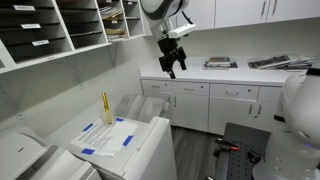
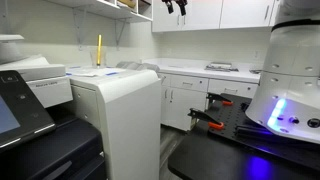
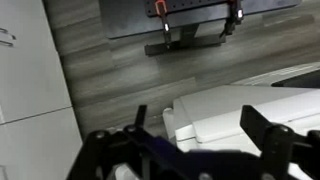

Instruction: Take the marker out of the cup

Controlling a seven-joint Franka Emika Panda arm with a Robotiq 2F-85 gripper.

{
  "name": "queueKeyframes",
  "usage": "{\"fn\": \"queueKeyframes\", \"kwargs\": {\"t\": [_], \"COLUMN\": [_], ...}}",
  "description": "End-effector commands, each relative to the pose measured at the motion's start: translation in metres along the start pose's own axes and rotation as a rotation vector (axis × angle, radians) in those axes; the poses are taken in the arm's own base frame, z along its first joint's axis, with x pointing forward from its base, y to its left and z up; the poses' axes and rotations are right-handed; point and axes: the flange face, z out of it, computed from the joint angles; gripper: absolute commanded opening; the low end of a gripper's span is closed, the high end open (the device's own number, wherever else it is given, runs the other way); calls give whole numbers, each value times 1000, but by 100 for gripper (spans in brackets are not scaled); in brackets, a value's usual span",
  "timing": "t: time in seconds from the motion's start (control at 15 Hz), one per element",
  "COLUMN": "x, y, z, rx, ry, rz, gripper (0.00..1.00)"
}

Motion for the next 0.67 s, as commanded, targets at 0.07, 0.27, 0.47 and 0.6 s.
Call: {"fn": "queueKeyframes", "kwargs": {"t": [0.07,0.27,0.47,0.6], "x": [0,13,47,74], "y": [0,-8,-27,-49], "z": [-1,-3,-5,-1], "rx": [0,11,41,62], "ry": [-1,75,194,277], "rz": [0,32,85,115], "gripper": [100,100,100,100]}}
